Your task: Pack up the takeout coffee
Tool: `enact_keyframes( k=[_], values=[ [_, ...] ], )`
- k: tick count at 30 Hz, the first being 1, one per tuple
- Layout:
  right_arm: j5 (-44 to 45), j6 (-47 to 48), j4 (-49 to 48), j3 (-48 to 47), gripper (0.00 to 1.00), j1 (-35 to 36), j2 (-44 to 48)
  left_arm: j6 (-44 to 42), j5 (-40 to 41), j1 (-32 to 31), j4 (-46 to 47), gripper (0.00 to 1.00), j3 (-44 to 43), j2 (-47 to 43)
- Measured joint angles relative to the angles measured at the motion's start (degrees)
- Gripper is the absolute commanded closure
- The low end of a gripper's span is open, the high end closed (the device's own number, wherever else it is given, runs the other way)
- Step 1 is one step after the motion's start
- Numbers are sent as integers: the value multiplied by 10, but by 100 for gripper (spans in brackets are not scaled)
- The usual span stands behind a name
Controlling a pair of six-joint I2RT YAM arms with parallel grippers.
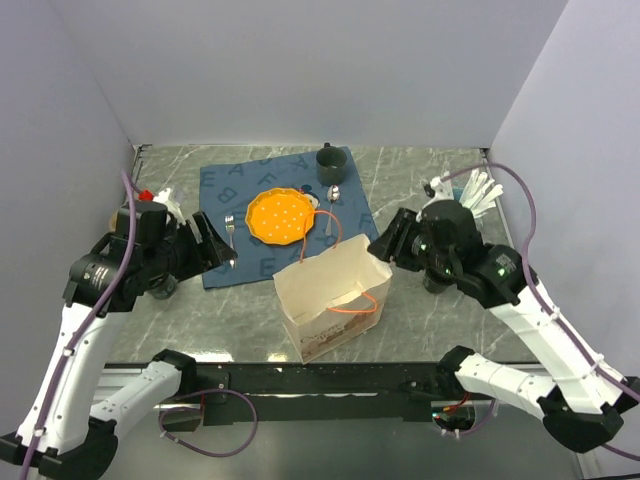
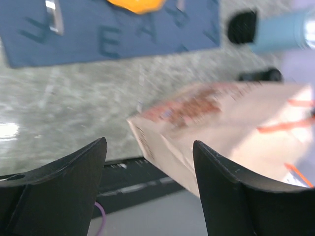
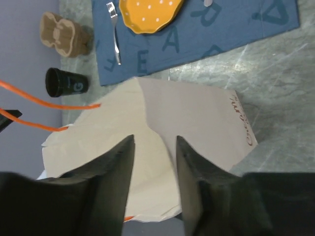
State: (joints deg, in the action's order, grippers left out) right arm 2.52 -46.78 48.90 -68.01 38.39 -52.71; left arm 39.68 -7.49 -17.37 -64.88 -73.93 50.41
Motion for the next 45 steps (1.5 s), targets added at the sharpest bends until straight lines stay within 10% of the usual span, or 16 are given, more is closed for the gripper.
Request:
enact_keyframes(
  k=[9,29,39,45],
  values=[
    [14,86,45,-118,20,0,-31,20,-115,-14,-3,29,0,-15],
    [39,165,27,-86,18,0,-24,239,-55,-297,32,35,32,66],
    [42,179,25,-85,18,0,-5,246,26,-302,28,83,-6,111],
    [43,183,25,-85,18,0,-2,215,70,-301,17,91,-50,144]
  ],
)
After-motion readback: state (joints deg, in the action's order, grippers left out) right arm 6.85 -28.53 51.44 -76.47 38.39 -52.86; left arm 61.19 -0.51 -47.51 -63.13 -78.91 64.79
